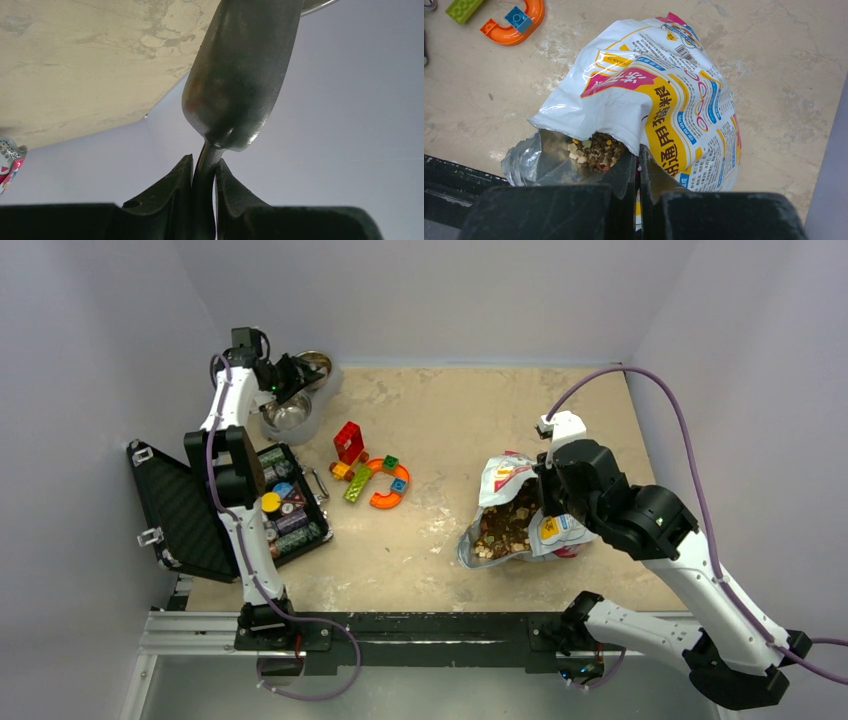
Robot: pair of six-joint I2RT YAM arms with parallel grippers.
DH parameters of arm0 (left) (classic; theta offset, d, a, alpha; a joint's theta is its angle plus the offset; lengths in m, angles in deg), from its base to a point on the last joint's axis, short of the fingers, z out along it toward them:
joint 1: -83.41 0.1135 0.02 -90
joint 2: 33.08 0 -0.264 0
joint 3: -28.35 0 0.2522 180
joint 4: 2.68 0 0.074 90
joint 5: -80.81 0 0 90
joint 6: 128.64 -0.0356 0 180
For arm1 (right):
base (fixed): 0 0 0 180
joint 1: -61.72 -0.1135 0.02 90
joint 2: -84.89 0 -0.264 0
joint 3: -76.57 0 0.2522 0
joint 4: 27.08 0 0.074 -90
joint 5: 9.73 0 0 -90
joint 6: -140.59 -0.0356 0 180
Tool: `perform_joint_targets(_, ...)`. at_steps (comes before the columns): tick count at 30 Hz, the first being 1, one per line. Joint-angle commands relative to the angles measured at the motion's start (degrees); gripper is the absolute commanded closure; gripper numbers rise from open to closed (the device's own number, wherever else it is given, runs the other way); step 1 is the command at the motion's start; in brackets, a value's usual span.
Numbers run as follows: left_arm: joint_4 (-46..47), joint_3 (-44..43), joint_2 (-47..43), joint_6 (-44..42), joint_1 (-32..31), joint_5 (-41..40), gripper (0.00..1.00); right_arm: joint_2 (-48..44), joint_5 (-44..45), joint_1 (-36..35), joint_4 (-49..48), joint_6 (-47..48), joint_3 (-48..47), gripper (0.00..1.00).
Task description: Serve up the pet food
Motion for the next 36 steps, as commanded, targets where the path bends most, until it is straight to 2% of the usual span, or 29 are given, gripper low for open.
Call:
perform_joint_targets(1,1.2,3.6,-3.3,18.1,0.0,2.6,1.00,-1.0,1.9,0.2,-5.8,-0.7,-2.0,1.00)
perform_joint_targets(10,-2.4,-7.4,-1.6,16.5,0.0,2.0,1.00,-1.0,1.8,0.2,-5.9,-0.4,-2.2,1.00)
perform_joint_targets(17,-3.2,-1.0,-9.3,9.5,-0.4,3.7,1.00,-0.1,2.2,0.3,-5.1,-0.6,-2.7,1.00)
perform_joint_targets(21,-3.3,5.9,-17.1,0.0,-1.2,4.3,1.00,0.8,2.4,0.2,-3.9,-1.2,-3.3,1.00)
perform_joint_targets(26,2.8,14.7,-28.4,-25.1,-4.1,2.7,1.00,0.4,1.4,0.2,-3.8,-0.1,-4.0,1.00)
perform_joint_targets(32,13.0,38.8,-48.9,-41.8,-10.7,5.9,1.00,-0.6,-0.2,0.2,-2.9,0.8,-5.0,1.00)
perform_joint_targets(34,15.0,46.2,-55.7,-46.7,-13.1,7.2,1.00,-0.9,-0.3,0.2,-2.7,0.7,-5.3,1.00)
perform_joint_targets(36,13.3,51.1,-62.6,-52.1,-15.2,8.7,1.00,-1.2,-0.7,0.3,-2.7,0.5,-5.4,1.00)
